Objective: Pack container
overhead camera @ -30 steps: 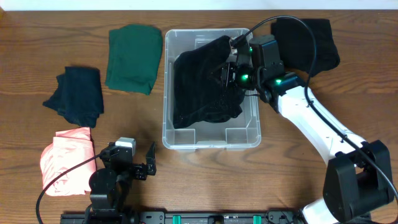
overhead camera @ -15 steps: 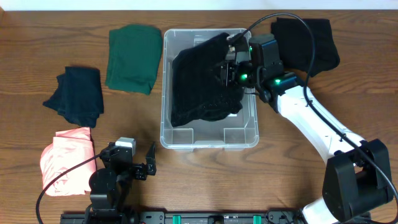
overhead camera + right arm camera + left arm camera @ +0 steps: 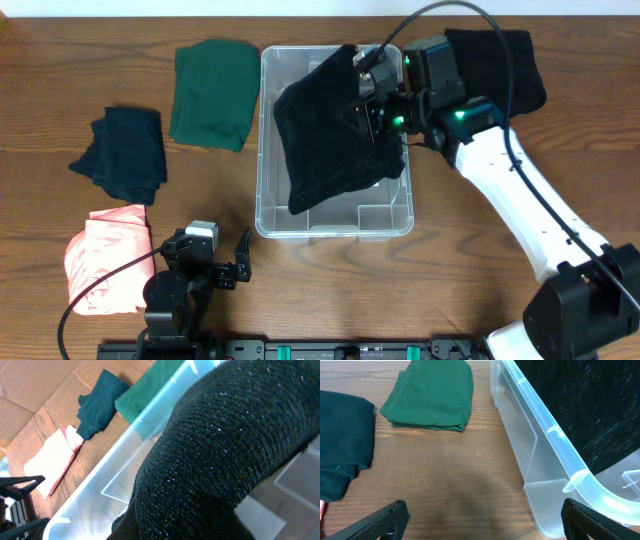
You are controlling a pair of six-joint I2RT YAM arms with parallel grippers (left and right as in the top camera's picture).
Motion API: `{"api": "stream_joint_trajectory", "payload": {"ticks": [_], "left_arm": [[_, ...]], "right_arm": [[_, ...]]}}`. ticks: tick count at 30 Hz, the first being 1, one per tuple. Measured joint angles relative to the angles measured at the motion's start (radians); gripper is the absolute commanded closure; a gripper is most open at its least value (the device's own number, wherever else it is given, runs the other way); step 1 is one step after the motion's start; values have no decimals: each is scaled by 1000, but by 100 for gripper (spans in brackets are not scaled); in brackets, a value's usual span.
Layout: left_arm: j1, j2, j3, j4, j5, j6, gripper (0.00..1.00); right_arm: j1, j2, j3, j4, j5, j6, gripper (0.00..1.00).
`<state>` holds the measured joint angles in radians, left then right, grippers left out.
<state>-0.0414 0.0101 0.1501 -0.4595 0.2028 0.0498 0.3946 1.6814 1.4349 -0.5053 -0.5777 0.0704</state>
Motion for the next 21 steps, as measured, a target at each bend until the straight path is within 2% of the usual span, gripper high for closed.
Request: {"api": "stream_joint_trajectory", "payload": {"ticks": [3,6,16,21], "left_arm": [[0,0,0,0,0,0,2],[0,0,0,0,0,0,2],[0,0,0,0,0,0,2],[0,0,0,0,0,0,2]], "right_arm": [[4,-2,48,6,2,14,99],[4,-2,62,82,-20,80,99],[3,-2,71,517,-291,493,99],[-5,-8,76,539,-441,659,99]]}}
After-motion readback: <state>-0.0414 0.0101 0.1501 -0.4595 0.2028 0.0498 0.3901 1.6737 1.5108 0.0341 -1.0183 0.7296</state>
